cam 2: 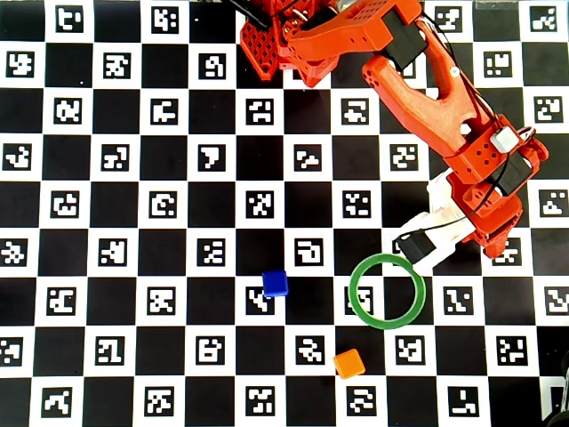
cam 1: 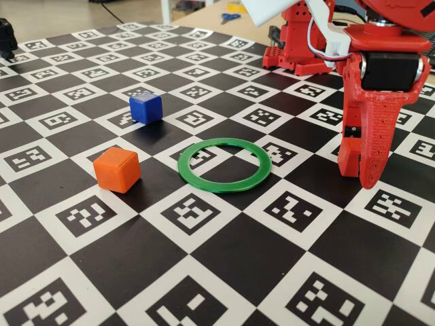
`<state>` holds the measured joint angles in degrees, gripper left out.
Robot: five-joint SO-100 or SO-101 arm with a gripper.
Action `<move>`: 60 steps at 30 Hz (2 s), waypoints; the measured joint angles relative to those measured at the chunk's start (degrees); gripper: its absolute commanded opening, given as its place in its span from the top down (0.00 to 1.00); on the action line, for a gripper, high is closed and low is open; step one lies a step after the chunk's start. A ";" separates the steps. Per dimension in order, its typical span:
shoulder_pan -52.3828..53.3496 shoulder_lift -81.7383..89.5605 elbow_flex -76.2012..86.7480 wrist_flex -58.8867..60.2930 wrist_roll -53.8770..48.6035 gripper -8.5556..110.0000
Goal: Grab the red cube then put it in the green circle then put the blue cube on top and finally the orange cube on top
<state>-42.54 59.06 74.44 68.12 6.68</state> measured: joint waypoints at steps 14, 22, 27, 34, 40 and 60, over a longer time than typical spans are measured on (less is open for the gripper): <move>-0.53 0.00 0.00 -0.97 0.26 0.76; -0.53 0.00 0.00 -1.14 -0.35 0.84; -0.53 0.00 0.00 -1.32 -0.97 0.86; -0.53 1.49 2.46 -1.76 -2.99 0.87; -0.53 8.00 6.77 1.58 -3.52 0.87; 13.27 13.27 -8.88 14.24 1.05 0.87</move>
<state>-29.27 72.33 65.57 82.35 7.73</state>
